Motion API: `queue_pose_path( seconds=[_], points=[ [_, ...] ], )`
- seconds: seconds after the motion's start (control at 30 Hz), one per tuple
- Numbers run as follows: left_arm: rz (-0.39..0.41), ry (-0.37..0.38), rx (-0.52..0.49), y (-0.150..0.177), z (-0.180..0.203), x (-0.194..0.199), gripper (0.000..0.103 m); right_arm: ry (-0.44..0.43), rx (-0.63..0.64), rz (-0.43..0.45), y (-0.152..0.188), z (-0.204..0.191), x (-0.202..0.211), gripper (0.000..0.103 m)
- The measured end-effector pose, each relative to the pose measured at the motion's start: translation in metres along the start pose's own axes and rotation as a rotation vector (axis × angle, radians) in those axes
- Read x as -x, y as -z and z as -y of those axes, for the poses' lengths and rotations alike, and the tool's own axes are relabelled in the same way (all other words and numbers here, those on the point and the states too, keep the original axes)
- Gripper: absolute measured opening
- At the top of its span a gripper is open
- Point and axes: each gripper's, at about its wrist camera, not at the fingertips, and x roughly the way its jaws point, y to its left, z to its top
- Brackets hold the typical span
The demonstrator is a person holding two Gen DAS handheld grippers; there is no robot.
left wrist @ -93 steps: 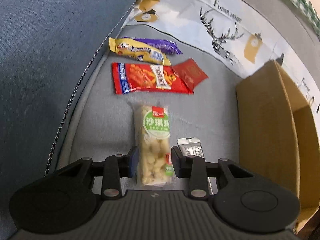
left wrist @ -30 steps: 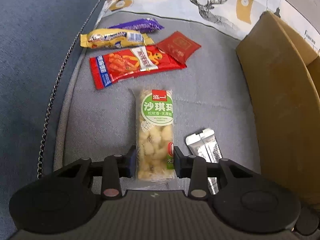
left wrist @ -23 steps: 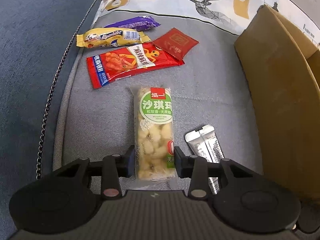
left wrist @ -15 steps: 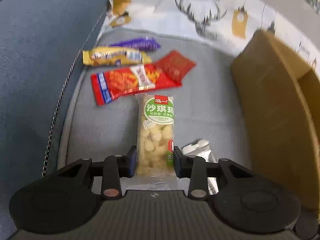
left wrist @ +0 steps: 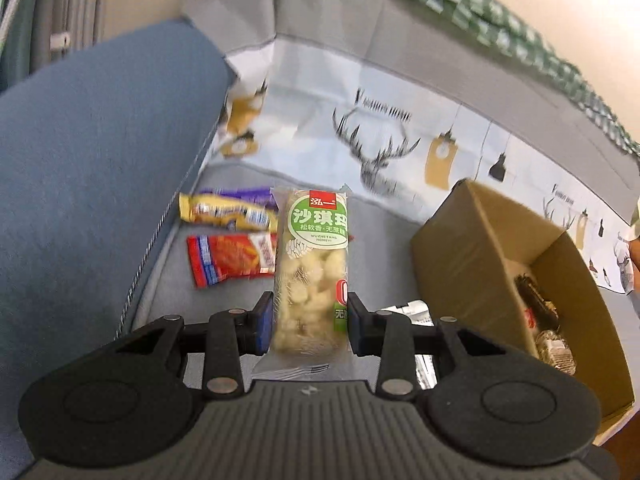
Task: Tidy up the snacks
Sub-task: 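Carry the sachima bag and silver stick pack over the cardboard box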
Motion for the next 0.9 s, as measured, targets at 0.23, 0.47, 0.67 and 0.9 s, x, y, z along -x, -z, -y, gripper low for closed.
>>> queue_pose_path(
  seconds=[0.23, 0.47, 0.67, 0.9],
  points=[
    [0.017, 0.007, -0.054, 0.001, 0.013, 0.005, 0.04, -0.003, -0.034, 0.056, -0.008, 0.012, 0.022, 0.024],
    [0.023, 0.024, -0.071, 0.002, 0.017, 0.003, 0.04, 0.012, -0.059, 0.149, -0.037, 0.036, 0.052, 0.024],
    [0.029, 0.038, -0.083, 0.004, 0.024, 0.003, 0.04, 0.062, -0.045, 0.237, -0.063, 0.084, 0.072, 0.024],
    [0.067, 0.084, -0.133, 0.003, 0.048, 0.001, 0.019, 0.176, -0.157, 0.224, -0.058, 0.148, 0.068, 0.024]
  ],
)
